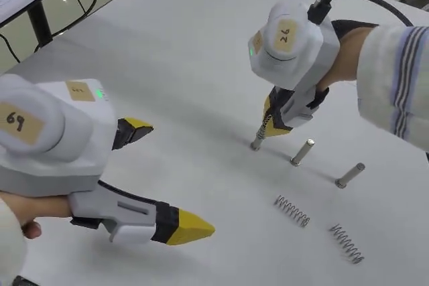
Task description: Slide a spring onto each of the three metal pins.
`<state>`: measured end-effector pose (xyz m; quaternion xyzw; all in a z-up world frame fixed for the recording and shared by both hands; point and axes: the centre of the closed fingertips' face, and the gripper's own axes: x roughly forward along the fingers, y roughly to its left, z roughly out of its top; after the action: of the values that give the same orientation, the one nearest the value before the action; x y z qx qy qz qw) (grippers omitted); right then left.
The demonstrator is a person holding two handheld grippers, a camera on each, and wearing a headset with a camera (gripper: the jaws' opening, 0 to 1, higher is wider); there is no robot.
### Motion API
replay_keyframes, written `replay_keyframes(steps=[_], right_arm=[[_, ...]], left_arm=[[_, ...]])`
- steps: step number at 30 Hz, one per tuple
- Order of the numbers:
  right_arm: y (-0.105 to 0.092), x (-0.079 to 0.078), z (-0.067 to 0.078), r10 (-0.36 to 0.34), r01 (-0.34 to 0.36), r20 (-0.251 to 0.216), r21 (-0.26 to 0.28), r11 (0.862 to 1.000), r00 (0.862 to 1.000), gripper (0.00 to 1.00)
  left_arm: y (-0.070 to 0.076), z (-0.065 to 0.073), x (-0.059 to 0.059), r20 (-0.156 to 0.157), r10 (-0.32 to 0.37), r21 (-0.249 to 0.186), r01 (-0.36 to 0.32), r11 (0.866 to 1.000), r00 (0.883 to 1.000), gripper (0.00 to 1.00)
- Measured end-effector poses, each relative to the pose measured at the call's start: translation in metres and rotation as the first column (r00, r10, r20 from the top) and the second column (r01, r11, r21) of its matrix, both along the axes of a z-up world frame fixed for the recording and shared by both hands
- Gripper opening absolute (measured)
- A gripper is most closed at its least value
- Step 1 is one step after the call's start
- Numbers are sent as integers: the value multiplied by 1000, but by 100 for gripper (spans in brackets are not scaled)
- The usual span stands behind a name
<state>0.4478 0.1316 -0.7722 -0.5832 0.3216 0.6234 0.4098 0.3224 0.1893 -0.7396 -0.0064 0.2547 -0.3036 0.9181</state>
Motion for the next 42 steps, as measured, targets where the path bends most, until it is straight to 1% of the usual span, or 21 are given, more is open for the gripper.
replay_keyframes(steps=[4,7,10,14,17,21,23,26,30,36,40,41,42], right_arm=[[-1,1,-5,-4,4,-5,-9,1000,1000,8],[-2,1,-9,-14,14,-13,-12,1000,1000,8],[-2,1,-12,-15,15,-18,-17,1000,1000,8],[-3,1,-15,-15,15,-18,-25,1000,1000,8],[-2,1,-18,-18,17,-17,-25,1000,1000,8],[-2,2,-20,-18,18,-18,-31,999,1000,8],[-2,3,-21,-18,17,-18,-34,999,1000,8],[-2,3,-23,-15,14,-16,-37,999,1000,8],[0,3,-23,-20,19,-13,-36,999,1000,8],[0,5,-27,-26,26,-6,-48,999,1000,9],[-2,5,-27,-6,6,9,-59,998,1000,10],[-2,4,-27,-4,5,7,-60,998,1000,10],[-3,2,-28,-9,9,-6,-64,998,1000,11]], left_arm=[[1,-3,0,-4,0,19,0,1000,1000,98],[3,-2,2,3,10,20,-10,1000,1000,97],[5,-4,1,-2,11,35,-11,999,1000,95],[4,-5,1,-9,12,34,-12,999,1000,95],[4,-5,1,-14,13,31,-13,999,1000,94],[8,-5,3,-6,27,49,-27,998,1000,95],[7,-4,2,-9,26,40,-26,999,1000,95],[7,-3,3,-5,26,38,-26,999,1000,95],[5,-4,1,-18,19,34,-18,999,1000,95],[4,-5,1,-21,18,34,-17,999,1000,96],[4,-4,0,-22,15,39,-14,999,1000,96],[4,-4,0,-22,15,38,-14,999,1000,96],[4,-4,0,-21,15,38,-15,999,1000,96]])
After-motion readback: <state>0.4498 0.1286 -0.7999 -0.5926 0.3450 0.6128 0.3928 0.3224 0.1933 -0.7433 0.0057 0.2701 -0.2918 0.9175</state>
